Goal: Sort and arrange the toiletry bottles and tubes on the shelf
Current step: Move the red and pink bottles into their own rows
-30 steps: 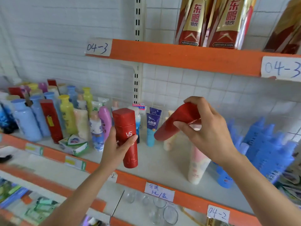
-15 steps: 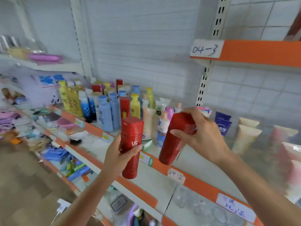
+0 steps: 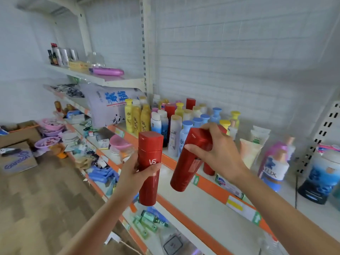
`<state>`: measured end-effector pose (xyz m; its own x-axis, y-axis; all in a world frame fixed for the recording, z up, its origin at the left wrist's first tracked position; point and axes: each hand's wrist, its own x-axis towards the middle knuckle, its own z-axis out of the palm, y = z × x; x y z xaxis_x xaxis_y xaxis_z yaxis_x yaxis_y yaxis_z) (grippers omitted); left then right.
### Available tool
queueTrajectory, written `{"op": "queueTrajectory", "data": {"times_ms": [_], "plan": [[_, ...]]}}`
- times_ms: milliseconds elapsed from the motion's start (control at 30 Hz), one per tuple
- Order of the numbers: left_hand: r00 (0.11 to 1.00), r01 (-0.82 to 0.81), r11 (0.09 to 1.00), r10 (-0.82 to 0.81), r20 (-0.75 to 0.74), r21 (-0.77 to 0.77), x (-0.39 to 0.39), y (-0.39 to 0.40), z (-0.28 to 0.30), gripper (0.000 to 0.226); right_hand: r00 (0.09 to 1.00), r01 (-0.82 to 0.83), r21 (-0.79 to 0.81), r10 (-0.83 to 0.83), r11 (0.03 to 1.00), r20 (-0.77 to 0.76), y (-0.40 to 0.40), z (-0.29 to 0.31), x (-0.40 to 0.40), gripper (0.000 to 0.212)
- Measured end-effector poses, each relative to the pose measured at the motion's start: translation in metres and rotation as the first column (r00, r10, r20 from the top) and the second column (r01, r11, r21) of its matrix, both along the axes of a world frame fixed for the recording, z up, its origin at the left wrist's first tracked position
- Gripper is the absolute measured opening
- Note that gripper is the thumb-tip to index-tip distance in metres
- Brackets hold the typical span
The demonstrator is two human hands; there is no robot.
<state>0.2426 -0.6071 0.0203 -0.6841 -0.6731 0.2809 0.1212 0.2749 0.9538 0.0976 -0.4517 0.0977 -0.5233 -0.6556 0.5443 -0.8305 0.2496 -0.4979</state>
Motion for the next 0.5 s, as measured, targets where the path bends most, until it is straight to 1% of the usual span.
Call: {"op": "queueTrajectory", "data": {"times_ms": [167, 233, 300, 400, 500], "plan": [[0.999, -0.037, 0.999, 0.038, -0.017, 0.030, -0.005, -0.048, -0.004, 0.048, 0.997, -0.076, 0.010, 0.076, 0.997, 0.019, -0.064, 0.004, -0.015, 0.057], [0.998, -0.066, 0.998, 0.066, -0.023, 0.011, -0.013, -0.074, 0.003, 0.043, 0.996, -0.084, -0.020, 0.085, 0.996, 0.029, -0.091, 0.010, -0.027, 0.057], [0.996, -0.079, 0.997, 0.078, -0.048, -0.011, -0.025, -0.100, 0.018, 0.035, 0.996, -0.074, -0.068, 0.077, 0.995, 0.040, -0.115, 0.022, -0.042, 0.054], [0.995, -0.058, 0.994, 0.050, -0.088, -0.092, -0.051, -0.138, 0.052, 0.038, 0.998, -0.043, -0.173, 0.052, 0.984, 0.045, -0.144, 0.048, -0.068, 0.048], [0.994, -0.024, 0.987, 0.006, -0.112, -0.159, -0.088, -0.171, 0.087, 0.042, 1.000, 0.004, -0.264, -0.002, 0.964, 0.010, -0.166, 0.073, -0.098, 0.046]]}}
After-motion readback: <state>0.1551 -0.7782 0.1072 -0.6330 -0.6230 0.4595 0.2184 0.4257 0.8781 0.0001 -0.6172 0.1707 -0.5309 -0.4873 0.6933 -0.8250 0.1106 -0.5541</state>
